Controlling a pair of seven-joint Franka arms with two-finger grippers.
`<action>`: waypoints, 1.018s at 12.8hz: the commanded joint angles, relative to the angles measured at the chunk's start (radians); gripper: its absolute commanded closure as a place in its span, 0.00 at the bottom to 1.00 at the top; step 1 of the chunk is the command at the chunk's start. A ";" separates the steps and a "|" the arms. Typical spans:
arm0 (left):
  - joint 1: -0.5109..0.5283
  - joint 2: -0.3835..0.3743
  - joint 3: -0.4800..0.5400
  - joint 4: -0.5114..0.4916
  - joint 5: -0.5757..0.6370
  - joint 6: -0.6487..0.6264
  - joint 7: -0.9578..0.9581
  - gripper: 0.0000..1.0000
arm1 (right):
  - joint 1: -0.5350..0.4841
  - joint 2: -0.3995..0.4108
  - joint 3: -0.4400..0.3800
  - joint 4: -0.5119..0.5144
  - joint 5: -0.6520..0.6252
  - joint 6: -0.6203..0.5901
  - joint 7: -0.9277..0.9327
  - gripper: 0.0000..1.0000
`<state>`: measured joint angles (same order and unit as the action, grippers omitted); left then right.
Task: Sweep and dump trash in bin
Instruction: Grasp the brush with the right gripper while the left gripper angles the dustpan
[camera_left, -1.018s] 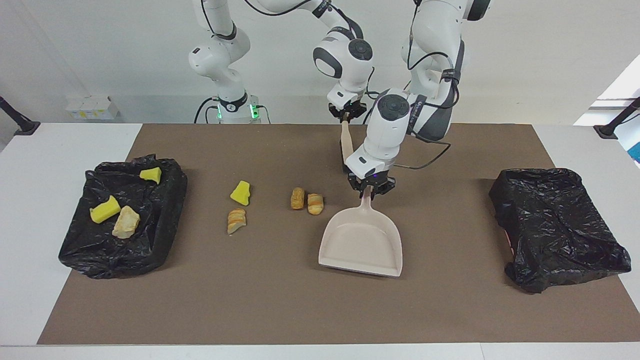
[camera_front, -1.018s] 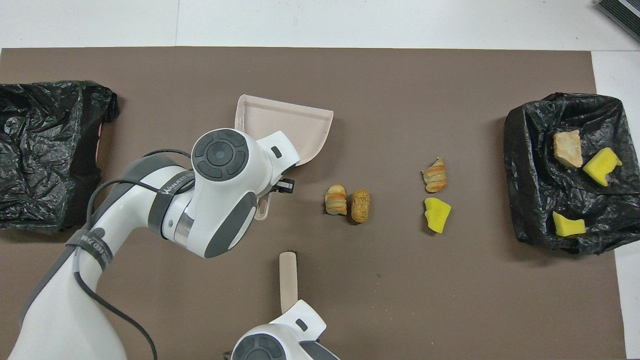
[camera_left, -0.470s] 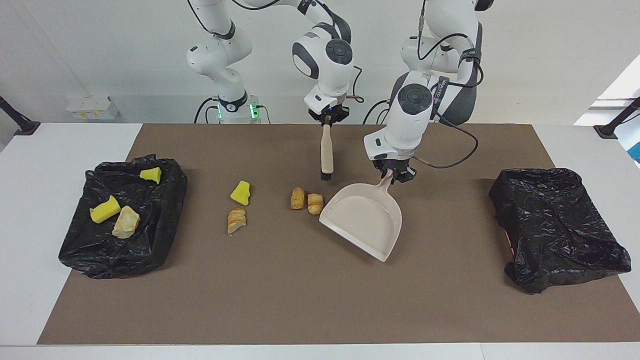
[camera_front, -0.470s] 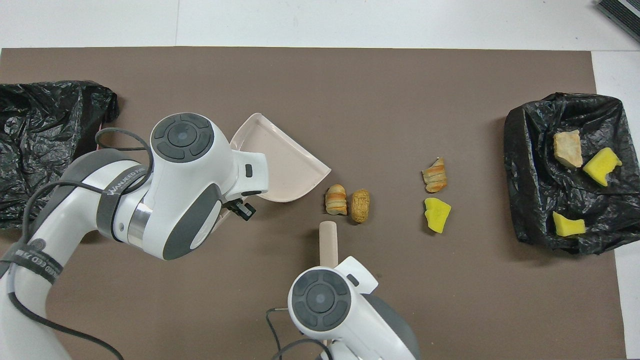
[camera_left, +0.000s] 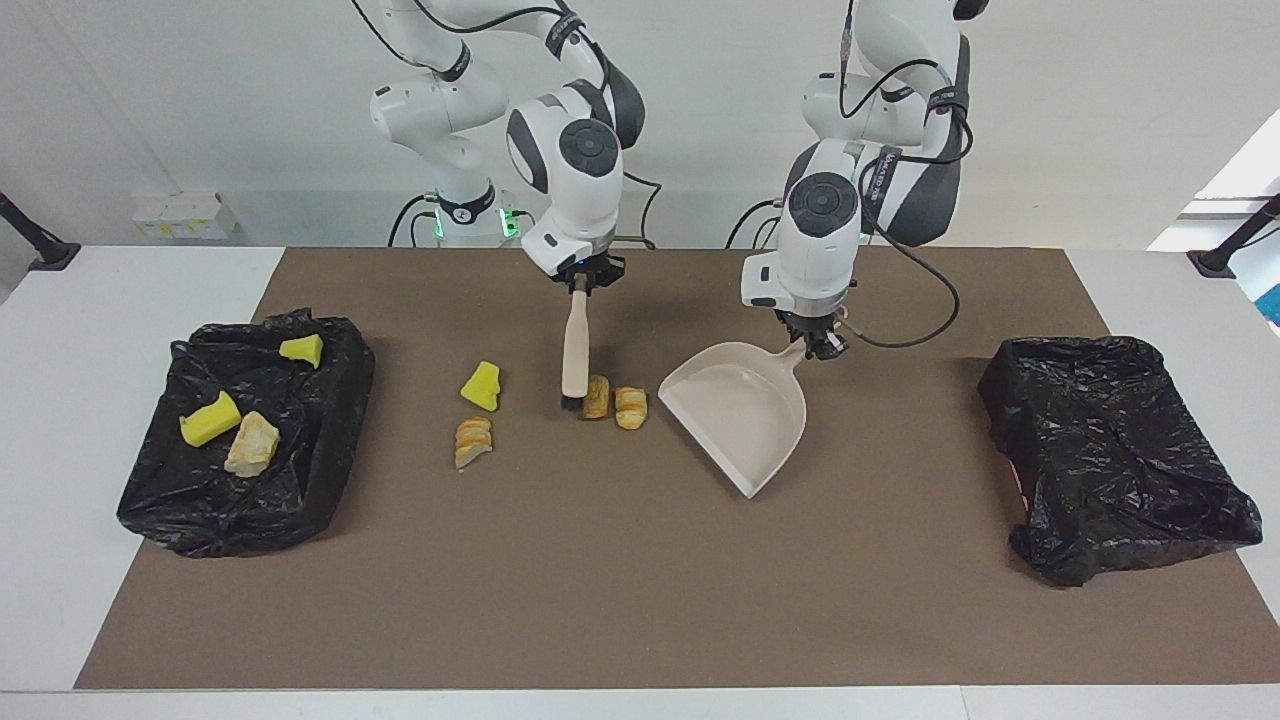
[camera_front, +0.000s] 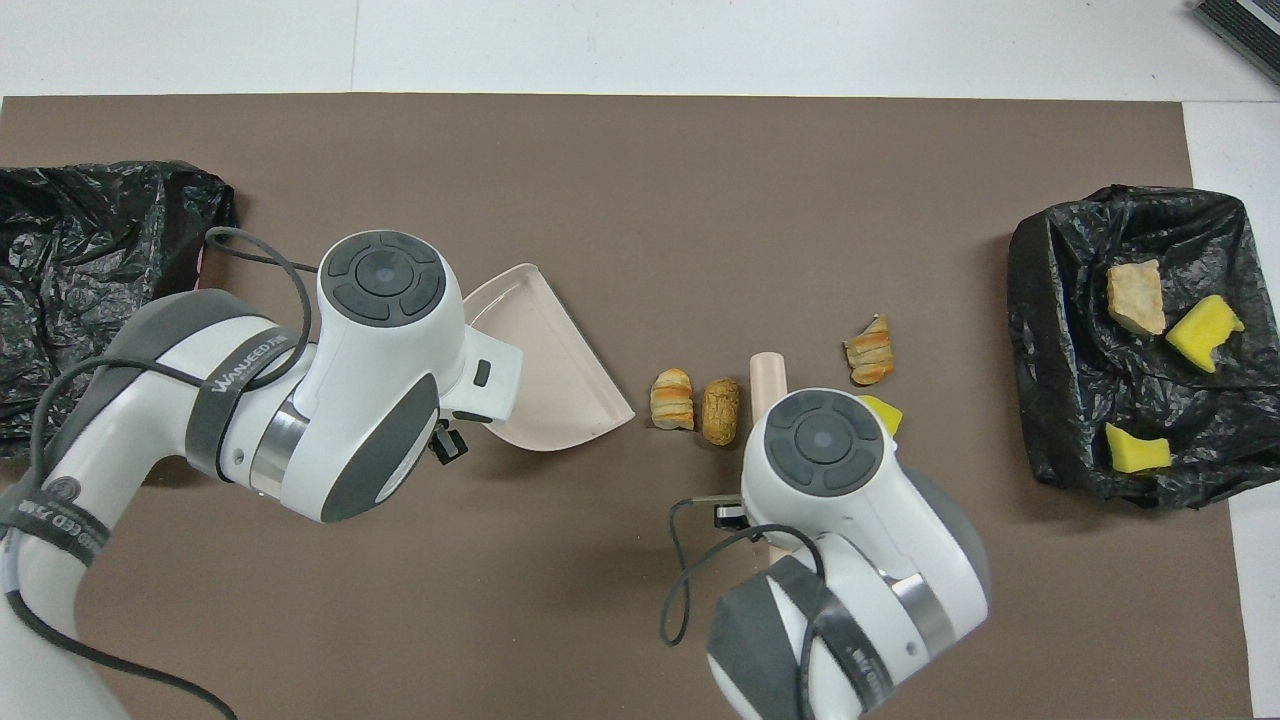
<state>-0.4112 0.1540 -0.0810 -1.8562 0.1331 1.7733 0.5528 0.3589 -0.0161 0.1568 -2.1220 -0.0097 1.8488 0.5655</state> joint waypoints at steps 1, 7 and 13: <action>-0.004 -0.050 -0.002 -0.055 0.023 0.009 0.050 1.00 | -0.101 0.005 0.015 0.002 -0.084 0.026 -0.099 1.00; -0.064 -0.100 -0.006 -0.202 0.048 0.136 0.059 1.00 | -0.362 -0.027 0.017 -0.053 -0.104 0.119 -0.359 1.00; -0.102 -0.105 -0.008 -0.262 0.083 0.189 0.059 1.00 | -0.471 -0.100 0.015 -0.246 0.008 0.274 -0.564 1.00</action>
<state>-0.4832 0.0897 -0.0964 -2.0623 0.1989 1.9394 0.6022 -0.0999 -0.0714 0.1571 -2.2976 -0.0444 2.0693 0.0395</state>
